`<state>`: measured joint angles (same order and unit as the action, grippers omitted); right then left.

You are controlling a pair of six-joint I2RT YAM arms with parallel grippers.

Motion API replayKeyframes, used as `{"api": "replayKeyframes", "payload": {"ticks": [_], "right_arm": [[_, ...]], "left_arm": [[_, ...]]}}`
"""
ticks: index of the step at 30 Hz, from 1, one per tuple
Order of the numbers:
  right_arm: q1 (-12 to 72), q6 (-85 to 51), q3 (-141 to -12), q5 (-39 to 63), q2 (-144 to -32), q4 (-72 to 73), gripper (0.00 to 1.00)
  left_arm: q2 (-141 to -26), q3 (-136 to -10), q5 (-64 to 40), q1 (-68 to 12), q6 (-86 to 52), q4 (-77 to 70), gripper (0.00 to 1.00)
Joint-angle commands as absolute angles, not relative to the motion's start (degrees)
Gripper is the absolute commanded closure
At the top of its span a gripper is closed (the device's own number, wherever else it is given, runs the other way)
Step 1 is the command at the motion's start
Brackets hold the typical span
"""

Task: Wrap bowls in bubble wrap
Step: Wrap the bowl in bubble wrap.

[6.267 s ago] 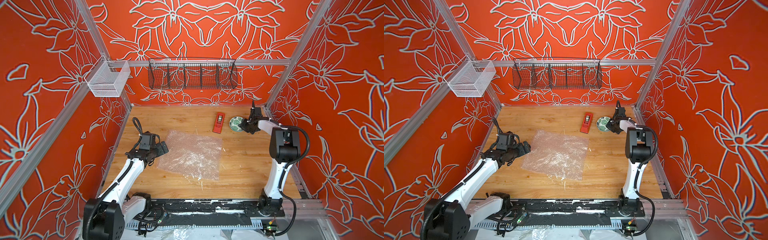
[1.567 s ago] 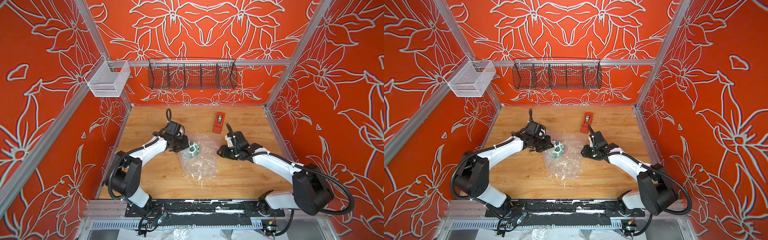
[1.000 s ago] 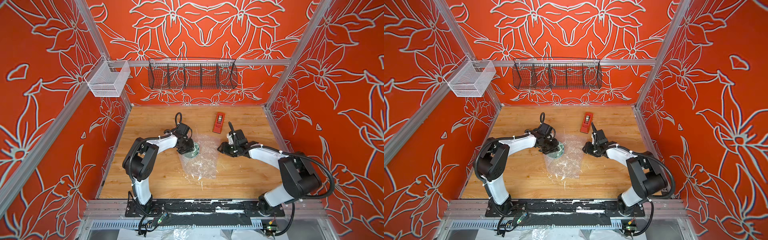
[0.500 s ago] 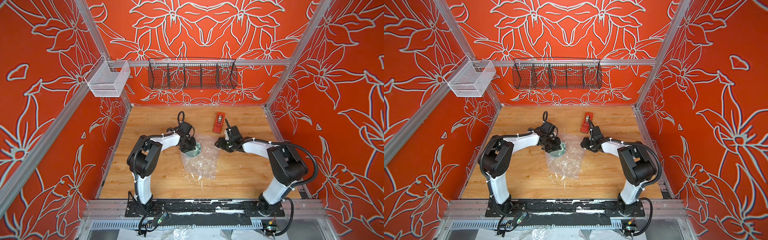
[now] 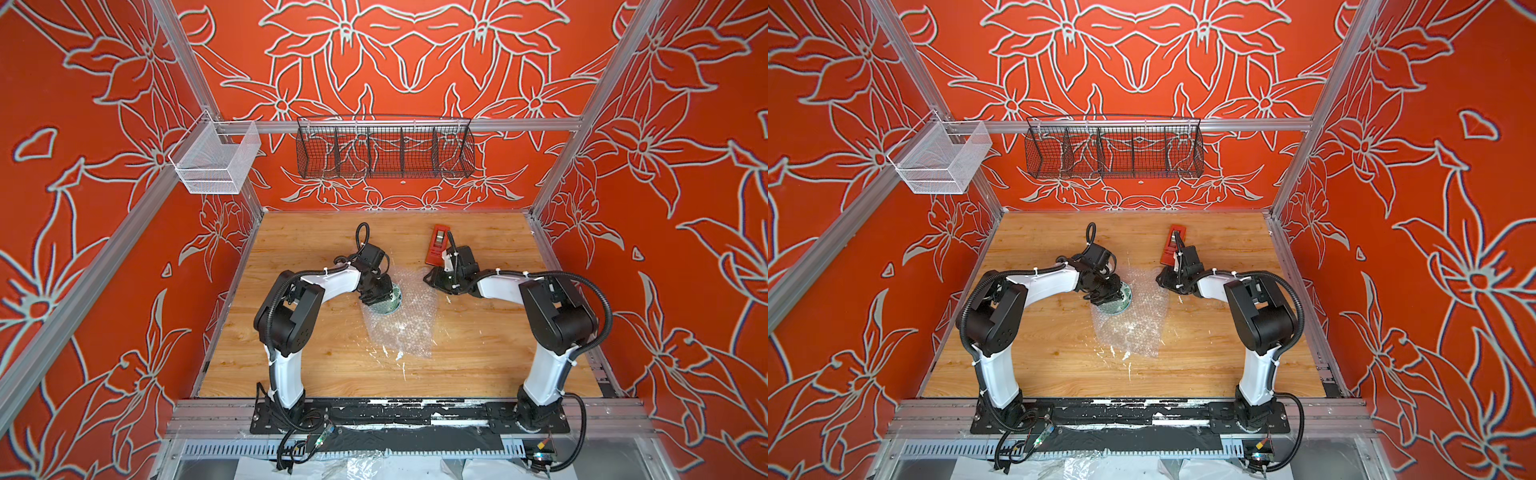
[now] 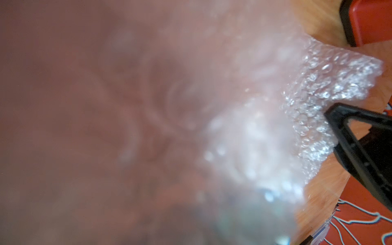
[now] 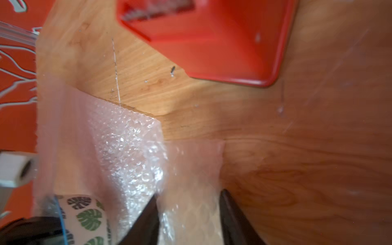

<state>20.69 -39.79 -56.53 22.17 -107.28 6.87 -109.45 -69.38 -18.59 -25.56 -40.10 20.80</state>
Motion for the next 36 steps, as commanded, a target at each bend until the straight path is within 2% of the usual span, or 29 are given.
{"api": "replayKeyframes", "payload": {"ticks": [1, 3, 6, 10, 17, 29, 36], "right_arm": [[20.82, -40.06, -55.48, 28.95, -108.17, 8.66, 0.73], [21.0, -40.04, -55.24, 32.48, -107.32, 10.87, 0.79], [21.42, -41.44, -55.01, 38.14, -106.63, 14.19, 0.93], [23.37, -41.7, -54.86, 41.42, -104.79, 14.55, 1.0], [26.91, -43.38, -53.44, 41.22, -100.02, 14.95, 1.0], [29.41, -45.24, -54.7, 37.58, -97.37, 13.25, 1.0], [29.77, -45.89, -54.97, 37.75, -96.77, 13.53, 1.0]], "left_arm": [[-110.57, -66.99, -15.31, -26.1, -40.17, 23.64, 0.96], [-110.27, -66.67, -15.2, -26.1, -40.17, 23.52, 0.93], [-109.97, -66.45, -15.3, -26.1, -40.08, 23.72, 0.91], [-109.12, -66.77, -15.62, -26.1, -39.42, 24.15, 0.81], [-105.42, -65.78, -20.6, -26.15, -39.72, 20.93, 0.63], [-96.4, -62.76, -21.53, -26.28, -39.57, 18.63, 0.52], [-94.82, -63.36, -20.81, -26.23, -38.39, 19.32, 0.5]]}}
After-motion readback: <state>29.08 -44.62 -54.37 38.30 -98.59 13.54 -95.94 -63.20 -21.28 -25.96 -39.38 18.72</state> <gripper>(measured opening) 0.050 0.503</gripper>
